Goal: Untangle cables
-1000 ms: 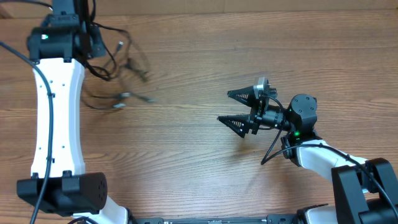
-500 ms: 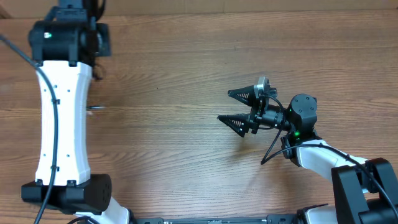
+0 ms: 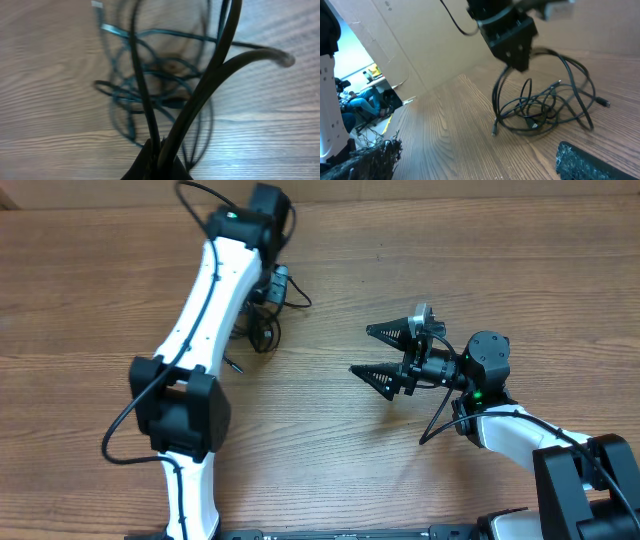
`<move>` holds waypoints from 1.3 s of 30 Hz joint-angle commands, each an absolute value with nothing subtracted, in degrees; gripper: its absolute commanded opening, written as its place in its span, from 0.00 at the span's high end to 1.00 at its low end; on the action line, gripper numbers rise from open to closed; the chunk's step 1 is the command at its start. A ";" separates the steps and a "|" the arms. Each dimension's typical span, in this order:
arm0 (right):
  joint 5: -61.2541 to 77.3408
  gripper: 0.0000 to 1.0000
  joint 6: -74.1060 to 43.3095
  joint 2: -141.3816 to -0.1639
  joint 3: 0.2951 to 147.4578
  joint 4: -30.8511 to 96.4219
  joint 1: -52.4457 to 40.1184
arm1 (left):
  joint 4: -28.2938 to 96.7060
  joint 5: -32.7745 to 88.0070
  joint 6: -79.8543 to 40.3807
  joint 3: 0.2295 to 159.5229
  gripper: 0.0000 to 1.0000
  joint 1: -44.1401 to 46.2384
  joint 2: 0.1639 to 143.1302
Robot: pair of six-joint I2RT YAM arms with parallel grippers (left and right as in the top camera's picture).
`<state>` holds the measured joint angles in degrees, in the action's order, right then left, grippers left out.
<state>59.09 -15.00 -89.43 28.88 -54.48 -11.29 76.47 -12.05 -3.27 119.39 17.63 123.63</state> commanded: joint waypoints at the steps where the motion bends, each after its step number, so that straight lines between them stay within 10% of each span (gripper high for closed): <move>1: 58.50 0.00 -15.20 -88.90 29.36 -54.72 -11.16 | 76.01 -8.47 -4.86 119.98 0.96 19.25 123.11; 7: 58.50 0.00 -15.22 -88.90 29.36 -54.72 -11.16 | 73.80 0.49 -4.27 119.98 0.91 21.76 123.11; 10: 58.50 0.00 -15.22 -88.90 29.36 -54.72 -11.18 | 72.77 2.61 -4.27 119.98 0.41 22.46 123.11; 16: 58.50 0.00 -15.22 -88.90 29.36 -54.70 -11.16 | 72.38 2.61 -4.29 119.98 0.05 22.63 123.11; 23: 58.52 0.00 -15.22 -88.90 29.36 -54.65 -11.16 | 72.38 2.39 -4.27 120.07 0.14 22.50 123.04; 24: 58.52 0.00 -15.22 -88.90 29.36 -54.65 -11.18 | 72.38 2.33 -4.27 120.07 0.31 22.37 122.96; 26: 58.52 0.00 -15.22 -88.90 29.36 -54.63 -11.18 | 72.40 1.72 -4.27 120.07 0.96 22.17 122.87; 31: 58.50 0.00 -15.20 -88.90 29.36 -53.98 -11.16 | 72.31 0.40 -4.27 120.07 0.94 22.04 122.87; 34: 58.50 0.00 -15.18 -88.90 29.36 -53.34 -11.18 | 72.38 0.45 -4.27 120.14 0.53 22.04 122.87; 39: 58.50 0.00 -15.00 -88.90 29.36 -53.30 -11.18 | 72.40 0.45 -4.27 120.29 0.19 22.04 122.87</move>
<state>59.09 -15.00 -89.43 28.88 -53.32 -11.29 72.47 0.82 -4.14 119.37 22.41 123.76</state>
